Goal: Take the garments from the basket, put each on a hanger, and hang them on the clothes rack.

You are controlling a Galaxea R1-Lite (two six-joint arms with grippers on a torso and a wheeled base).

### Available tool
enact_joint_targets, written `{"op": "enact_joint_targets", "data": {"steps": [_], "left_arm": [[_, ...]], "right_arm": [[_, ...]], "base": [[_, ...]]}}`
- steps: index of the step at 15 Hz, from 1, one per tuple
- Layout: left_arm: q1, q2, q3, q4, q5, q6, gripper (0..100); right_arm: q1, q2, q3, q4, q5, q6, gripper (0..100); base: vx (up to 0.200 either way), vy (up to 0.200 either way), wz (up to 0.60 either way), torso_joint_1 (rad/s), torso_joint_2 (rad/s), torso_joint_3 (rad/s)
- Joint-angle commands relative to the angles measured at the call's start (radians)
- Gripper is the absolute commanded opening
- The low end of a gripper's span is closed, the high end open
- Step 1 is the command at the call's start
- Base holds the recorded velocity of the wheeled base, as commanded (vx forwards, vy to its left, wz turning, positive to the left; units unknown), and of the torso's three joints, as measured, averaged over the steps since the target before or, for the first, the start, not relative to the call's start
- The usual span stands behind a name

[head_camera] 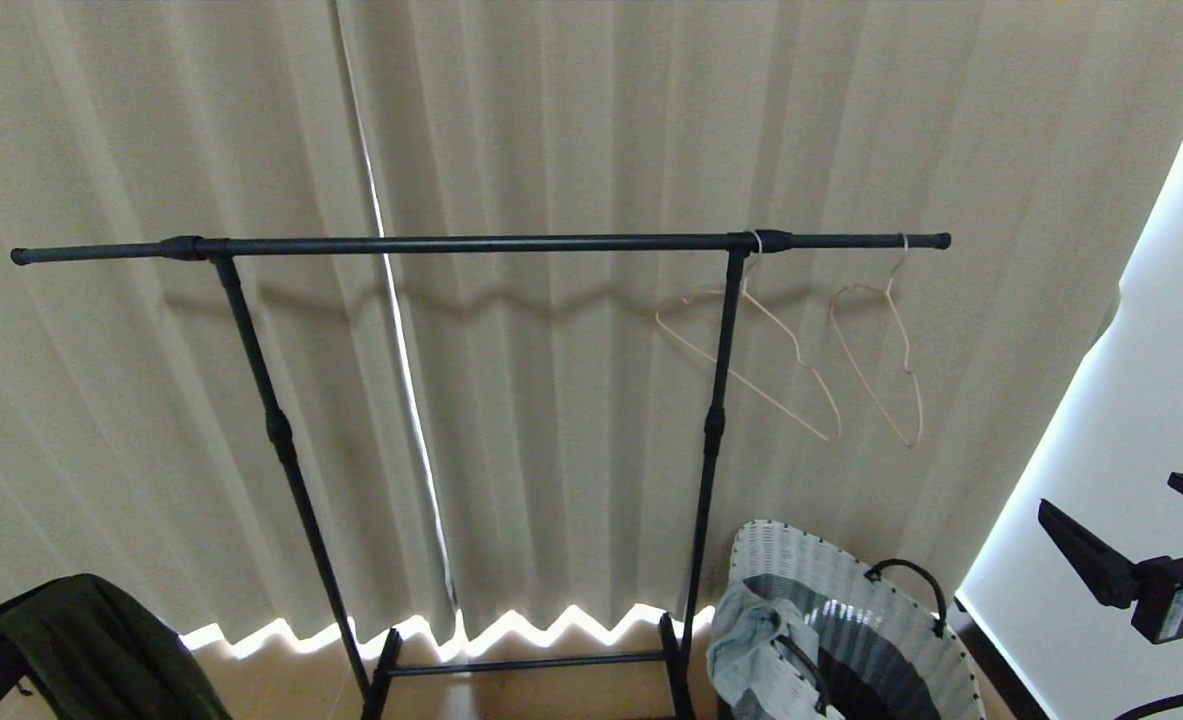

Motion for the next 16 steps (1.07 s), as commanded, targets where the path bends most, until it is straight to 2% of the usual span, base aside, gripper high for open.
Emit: {"op": "enact_joint_targets", "data": {"steps": [1,5,9,16], "left_arm": [[-0.001,-0.004,0.005,-0.001,0.0,0.001,0],[-0.001,-0.006,0.014,-0.002,0.0,0.014,0],[0.003,0.002,0.005,-0.001,0.0,0.011,0],[0.006,0.0,0.006,0.001,0.0,0.011,0]], "right_arm": [[-0.002,-0.006,-0.003,-0.003,-0.001,0.001,100],[-0.002,-0.006,-0.002,-0.003,-0.001,0.0,100],[-0.002,-0.007,0.001,-0.002,-0.001,0.0,100],[-0.002,-0.015,0.006,-0.003,-0.002,0.003,100]], "base": [[0.0,-0.2,0.0,0.017,0.0,-0.007],[0.0,-0.2,0.0,0.002,0.0,0.005],[0.0,0.0,0.0,0.0,0.0,0.0],[0.2,0.0,0.0,0.002,0.0,0.003]]}}
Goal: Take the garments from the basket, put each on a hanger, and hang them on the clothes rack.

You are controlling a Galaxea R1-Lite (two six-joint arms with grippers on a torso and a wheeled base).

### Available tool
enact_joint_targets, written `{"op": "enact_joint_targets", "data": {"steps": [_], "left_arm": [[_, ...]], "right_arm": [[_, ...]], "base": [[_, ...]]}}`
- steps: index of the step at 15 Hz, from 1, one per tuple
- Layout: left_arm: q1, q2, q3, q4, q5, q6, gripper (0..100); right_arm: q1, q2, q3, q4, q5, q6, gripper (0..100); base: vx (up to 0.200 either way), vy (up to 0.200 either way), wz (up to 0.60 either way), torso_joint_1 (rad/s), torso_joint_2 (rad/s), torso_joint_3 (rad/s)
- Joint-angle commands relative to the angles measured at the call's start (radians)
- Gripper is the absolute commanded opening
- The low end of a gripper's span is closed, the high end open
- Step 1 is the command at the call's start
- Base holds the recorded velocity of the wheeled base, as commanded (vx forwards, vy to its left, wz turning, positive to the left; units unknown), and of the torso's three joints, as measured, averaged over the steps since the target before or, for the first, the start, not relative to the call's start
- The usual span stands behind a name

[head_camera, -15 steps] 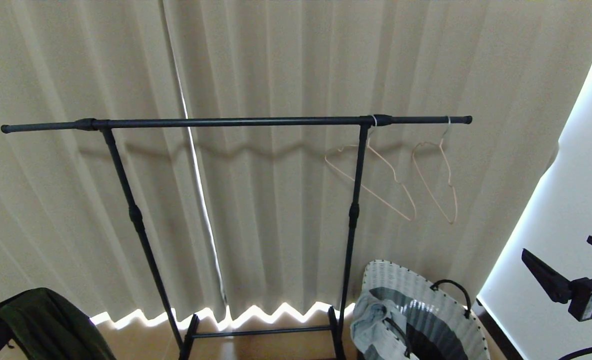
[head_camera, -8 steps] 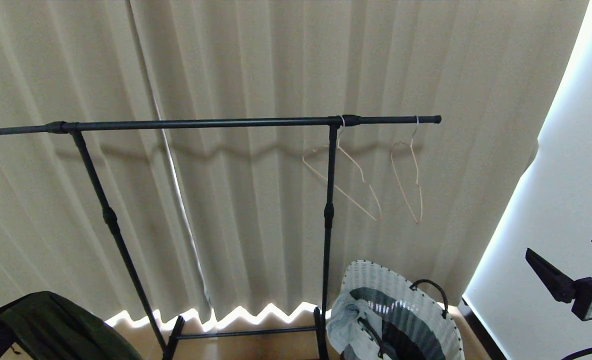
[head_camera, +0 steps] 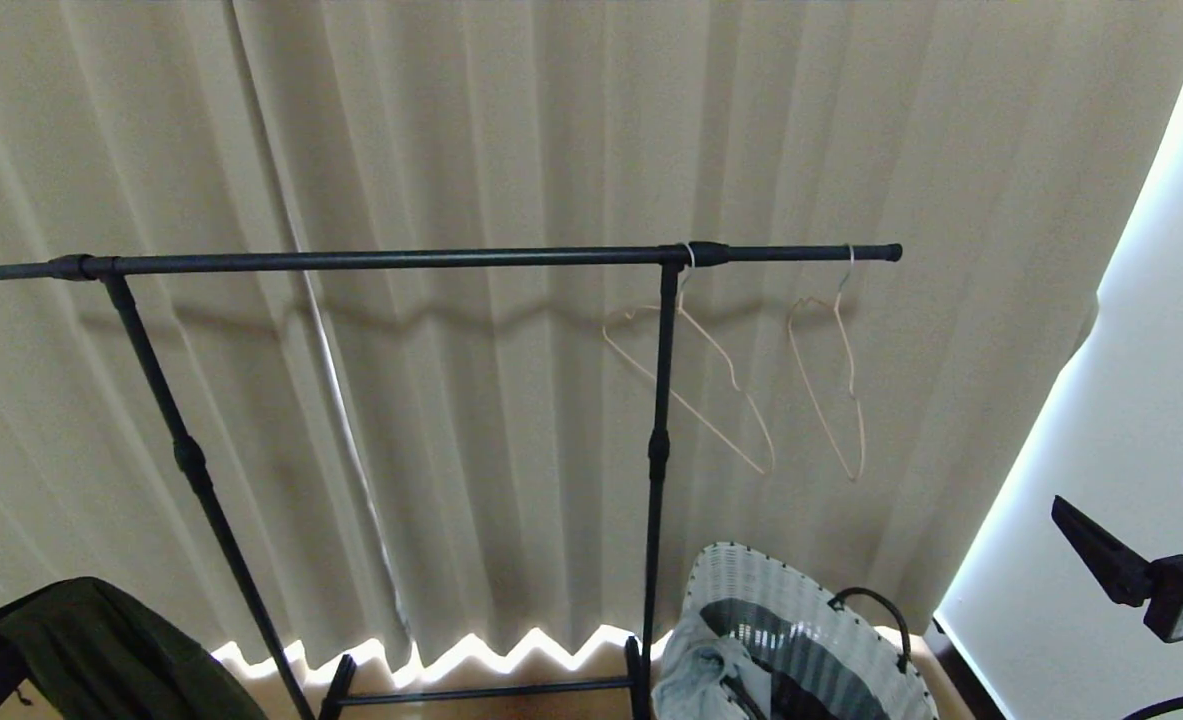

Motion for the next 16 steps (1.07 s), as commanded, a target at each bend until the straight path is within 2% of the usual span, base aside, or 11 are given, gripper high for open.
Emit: {"op": "enact_joint_targets", "data": {"steps": [1,8,11,12,15,16], "left_arm": [[-0.001,0.004,0.003,-0.001,0.0,0.002,0],[-0.001,0.004,0.006,-0.001,0.0,0.002,0],[-0.001,0.003,0.007,-0.001,0.0,0.002,0],[-0.001,0.006,0.009,0.004,0.002,0.0,0],[-0.001,0.015,0.004,0.002,0.0,0.002,0],[-0.001,0.024,0.004,-0.001,0.0,0.002,0]], "right_arm": [[0.001,-0.009,0.004,0.001,0.002,0.0,100],[0.001,-0.014,0.02,0.002,0.002,0.0,100],[0.001,-0.034,0.072,0.004,0.002,0.0,100],[0.001,-0.077,0.076,0.045,0.007,0.006,100],[0.019,-0.086,0.027,0.117,0.026,-0.002,100],[0.039,-0.077,-0.08,0.231,0.031,0.0,100]], "base": [[0.2,0.0,0.0,0.007,0.0,0.012],[0.2,0.0,0.0,0.006,0.0,0.002],[0.0,0.0,0.0,0.0,0.0,0.0],[0.0,0.0,0.0,0.0,0.0,0.0],[0.0,0.0,0.0,0.0,0.0,0.0],[0.0,0.0,0.0,0.0,0.0,0.0]]}}
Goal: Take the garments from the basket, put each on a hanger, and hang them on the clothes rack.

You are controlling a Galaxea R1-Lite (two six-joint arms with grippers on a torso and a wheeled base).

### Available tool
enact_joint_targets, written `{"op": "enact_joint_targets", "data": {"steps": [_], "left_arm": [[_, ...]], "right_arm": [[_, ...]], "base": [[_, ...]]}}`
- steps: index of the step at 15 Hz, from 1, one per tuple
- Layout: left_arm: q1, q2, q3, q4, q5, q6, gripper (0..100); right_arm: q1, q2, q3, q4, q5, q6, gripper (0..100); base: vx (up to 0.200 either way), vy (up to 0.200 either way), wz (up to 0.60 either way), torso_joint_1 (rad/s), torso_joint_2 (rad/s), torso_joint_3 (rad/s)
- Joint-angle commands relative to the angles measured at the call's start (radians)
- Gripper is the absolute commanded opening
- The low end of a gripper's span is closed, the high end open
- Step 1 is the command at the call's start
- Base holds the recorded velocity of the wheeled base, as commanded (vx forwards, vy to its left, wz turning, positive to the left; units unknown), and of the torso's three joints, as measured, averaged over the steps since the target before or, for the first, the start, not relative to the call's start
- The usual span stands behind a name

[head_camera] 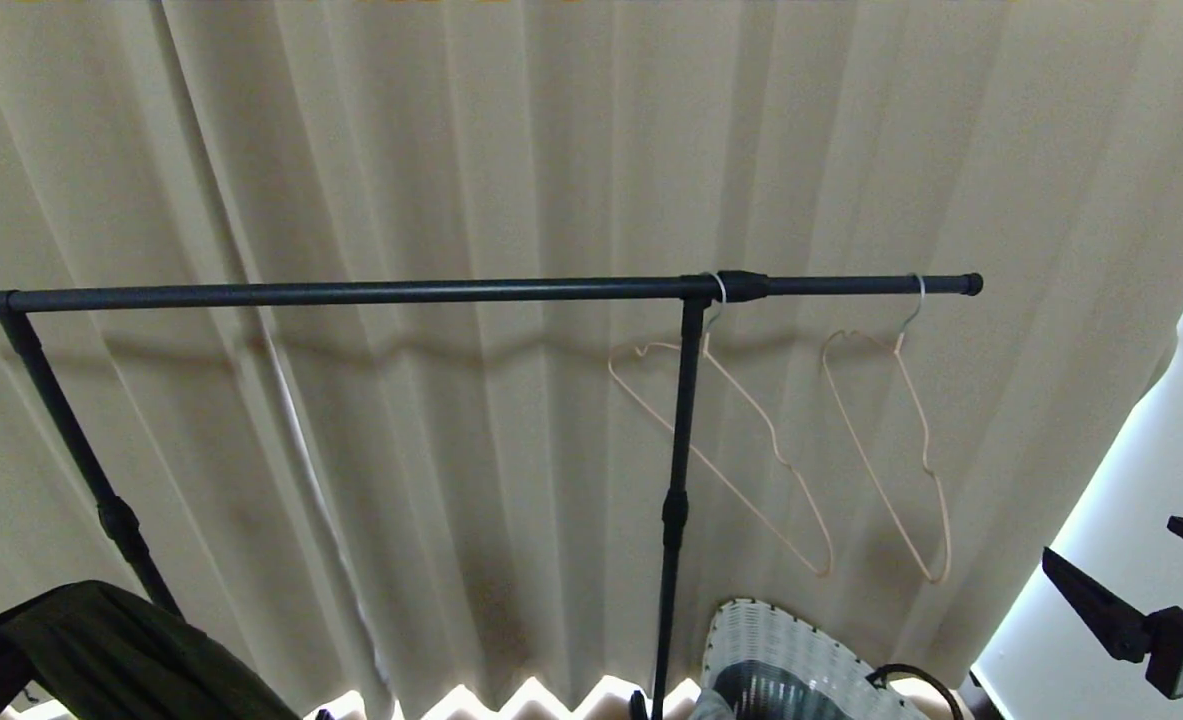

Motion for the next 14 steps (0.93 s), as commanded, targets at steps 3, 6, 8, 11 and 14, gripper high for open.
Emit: {"op": "enact_joint_targets", "data": {"steps": [3,6,8,11,14], "left_arm": [[-0.002,0.014,0.002,-0.001,-0.001,0.001,0],[0.0,0.01,0.0,-0.001,-0.001,0.0,0],[0.0,0.01,0.002,-0.001,-0.001,0.001,0],[-0.002,0.01,0.002,-0.001,-0.001,0.001,0],[-0.002,0.01,0.005,-0.001,-0.001,0.009,0]], "right_arm": [[0.079,0.057,-0.314,0.386,0.012,0.039,100],[0.144,0.273,-0.557,0.537,0.0,0.171,100],[0.139,0.381,-0.609,0.549,-0.006,0.172,100],[0.13,0.504,-0.707,0.593,-0.069,0.174,100],[0.09,0.591,-0.736,0.584,-0.077,0.177,100]], "base": [[0.0,0.0,0.0,0.0,0.0,0.0],[0.0,0.0,0.0,0.0,0.0,0.0],[0.0,0.0,0.0,0.0,0.0,0.0],[0.0,0.0,0.0,0.0,0.0,0.0],[0.0,0.0,0.0,0.0,0.0,0.0]]}}
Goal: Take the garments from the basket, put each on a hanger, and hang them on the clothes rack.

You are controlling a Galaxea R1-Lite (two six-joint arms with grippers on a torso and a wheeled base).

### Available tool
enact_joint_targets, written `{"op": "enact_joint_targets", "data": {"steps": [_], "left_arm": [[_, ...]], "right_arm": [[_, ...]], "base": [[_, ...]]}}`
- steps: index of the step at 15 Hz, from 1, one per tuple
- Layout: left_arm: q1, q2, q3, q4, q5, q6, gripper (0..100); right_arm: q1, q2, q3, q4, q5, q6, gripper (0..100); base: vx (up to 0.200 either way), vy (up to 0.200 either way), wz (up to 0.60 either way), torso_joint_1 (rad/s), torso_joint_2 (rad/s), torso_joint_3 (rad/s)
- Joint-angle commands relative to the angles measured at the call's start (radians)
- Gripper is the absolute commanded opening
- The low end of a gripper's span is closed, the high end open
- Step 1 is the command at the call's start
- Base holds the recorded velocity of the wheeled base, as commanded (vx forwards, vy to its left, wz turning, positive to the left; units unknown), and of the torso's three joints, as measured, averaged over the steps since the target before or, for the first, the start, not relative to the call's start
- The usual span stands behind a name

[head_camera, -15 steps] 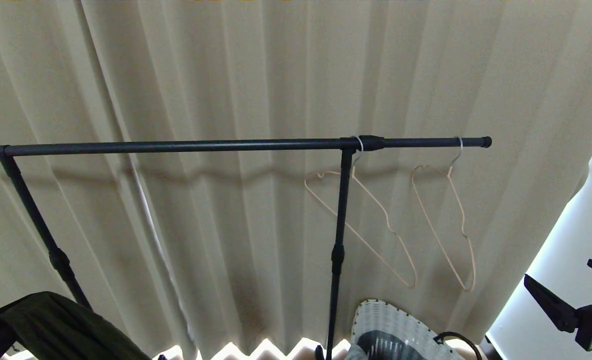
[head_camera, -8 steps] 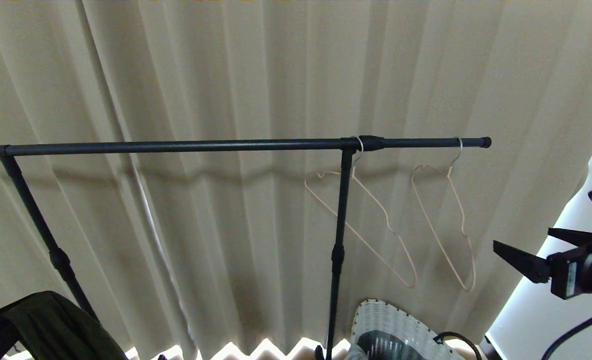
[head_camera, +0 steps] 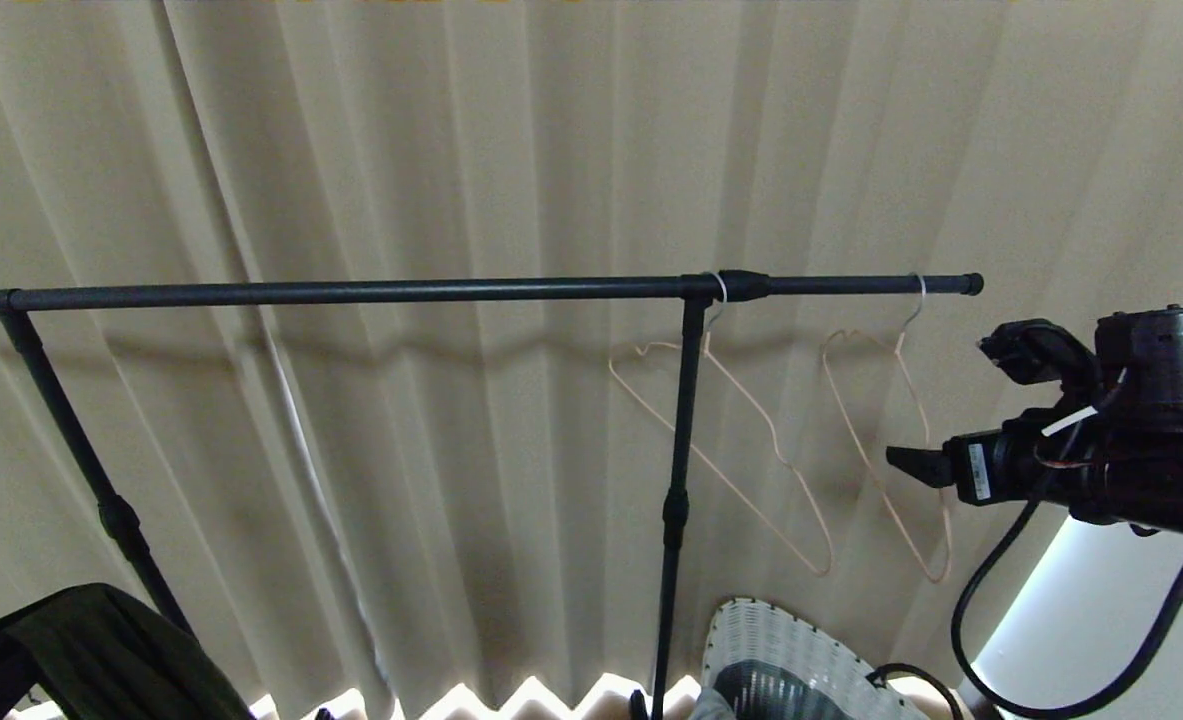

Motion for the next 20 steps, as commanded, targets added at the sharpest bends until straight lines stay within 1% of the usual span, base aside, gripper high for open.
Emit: {"op": "enact_joint_targets", "data": {"steps": [1,4,9,12,15,16,20], "left_arm": [[-0.002,0.001,0.001,-0.001,0.0,0.001,0],[-0.002,-0.001,0.001,-0.001,0.0,0.001,0],[-0.003,-0.007,0.001,-0.001,0.0,0.003,0],[-0.005,-0.01,0.003,-0.001,0.0,0.021,0],[-0.005,-0.015,0.003,-0.001,0.0,0.022,0],[-0.005,-0.016,0.003,-0.001,0.0,0.024,0],[-0.005,-0.016,0.003,-0.001,0.0,0.032,0]], "right_arm": [[-0.025,0.11,-0.028,-0.008,-0.005,0.002,100],[-0.027,0.145,-0.055,-0.008,-0.01,0.005,100],[-0.024,0.15,-0.086,-0.008,-0.01,0.005,100],[-0.025,0.151,-0.086,-0.008,-0.01,0.005,100],[-0.025,0.171,-0.088,-0.01,-0.01,0.006,100],[-0.024,0.179,-0.089,-0.011,-0.01,0.008,0],[-0.022,0.171,-0.095,-0.011,-0.01,0.008,0]], "base": [[0.0,0.0,0.0,0.0,0.0,0.0],[0.0,0.0,0.0,0.0,0.0,0.0],[0.0,0.0,0.0,0.0,0.0,0.0],[0.0,0.0,0.0,0.0,0.0,0.0],[0.0,0.0,0.0,0.0,0.0,0.0],[0.0,0.0,0.0,0.0,0.0,0.0],[0.0,0.0,0.0,0.0,0.0,0.0]]}}
